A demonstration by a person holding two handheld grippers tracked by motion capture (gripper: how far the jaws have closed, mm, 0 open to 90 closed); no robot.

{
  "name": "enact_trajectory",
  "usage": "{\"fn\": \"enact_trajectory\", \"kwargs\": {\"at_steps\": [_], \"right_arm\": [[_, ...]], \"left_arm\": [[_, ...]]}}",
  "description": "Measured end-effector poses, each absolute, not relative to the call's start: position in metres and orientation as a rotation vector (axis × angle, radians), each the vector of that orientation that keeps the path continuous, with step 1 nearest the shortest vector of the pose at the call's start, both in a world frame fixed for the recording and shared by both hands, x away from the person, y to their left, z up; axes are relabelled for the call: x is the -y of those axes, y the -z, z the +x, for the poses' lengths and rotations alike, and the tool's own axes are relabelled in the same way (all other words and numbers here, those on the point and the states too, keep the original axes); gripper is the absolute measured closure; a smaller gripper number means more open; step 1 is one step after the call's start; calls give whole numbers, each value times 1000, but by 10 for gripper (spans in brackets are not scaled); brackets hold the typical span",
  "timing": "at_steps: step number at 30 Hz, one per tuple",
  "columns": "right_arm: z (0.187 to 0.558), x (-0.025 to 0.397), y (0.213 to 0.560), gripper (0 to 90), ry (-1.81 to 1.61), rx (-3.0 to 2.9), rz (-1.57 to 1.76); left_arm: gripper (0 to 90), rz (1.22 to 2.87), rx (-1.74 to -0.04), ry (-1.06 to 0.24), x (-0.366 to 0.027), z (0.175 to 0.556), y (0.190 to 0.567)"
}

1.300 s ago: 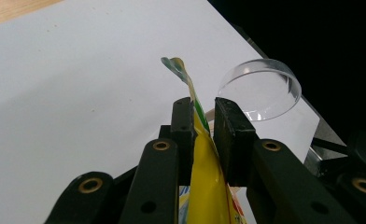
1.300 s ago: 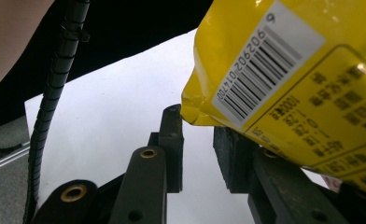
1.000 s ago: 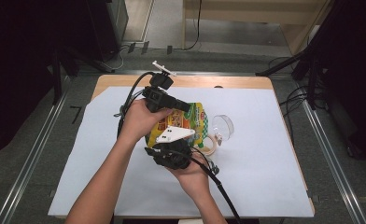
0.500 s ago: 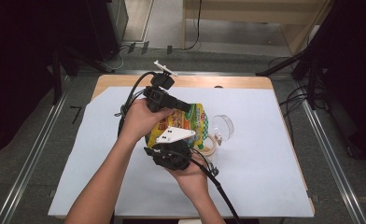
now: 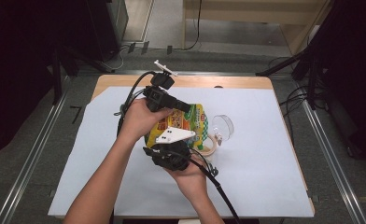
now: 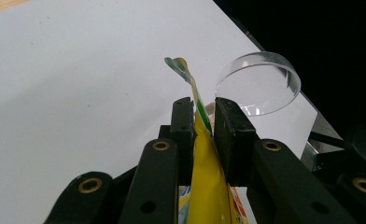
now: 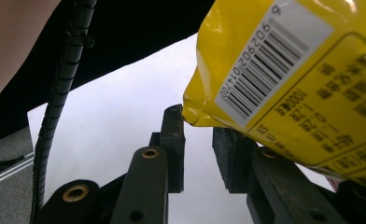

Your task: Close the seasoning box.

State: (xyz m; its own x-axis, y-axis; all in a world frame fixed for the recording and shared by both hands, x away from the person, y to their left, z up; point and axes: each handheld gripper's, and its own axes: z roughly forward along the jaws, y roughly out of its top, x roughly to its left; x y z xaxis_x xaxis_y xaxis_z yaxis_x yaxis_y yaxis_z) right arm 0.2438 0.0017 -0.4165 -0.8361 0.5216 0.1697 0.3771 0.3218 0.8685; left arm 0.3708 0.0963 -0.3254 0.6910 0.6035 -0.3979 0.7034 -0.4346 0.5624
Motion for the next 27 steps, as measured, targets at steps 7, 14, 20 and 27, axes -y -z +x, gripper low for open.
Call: {"fn": "enact_trajectory", "kwargs": {"at_steps": [7,14,20,27], "right_arm": [[244,-2,417,753,-1527,-2443,820],[244,-2,417,753,-1522,-2442,812],[244,-2,417,754,-1522,-2446,812],[244,-2,418,754,-1517,-2453,797]], "left_arm": [[786,2160,-1002,179,-98,371,327],[786,2168,-996,177,-98,370,327],[785,2164,-999,176,-98,370,327],[779,2174,-1007,177,-98,370,328]]}}
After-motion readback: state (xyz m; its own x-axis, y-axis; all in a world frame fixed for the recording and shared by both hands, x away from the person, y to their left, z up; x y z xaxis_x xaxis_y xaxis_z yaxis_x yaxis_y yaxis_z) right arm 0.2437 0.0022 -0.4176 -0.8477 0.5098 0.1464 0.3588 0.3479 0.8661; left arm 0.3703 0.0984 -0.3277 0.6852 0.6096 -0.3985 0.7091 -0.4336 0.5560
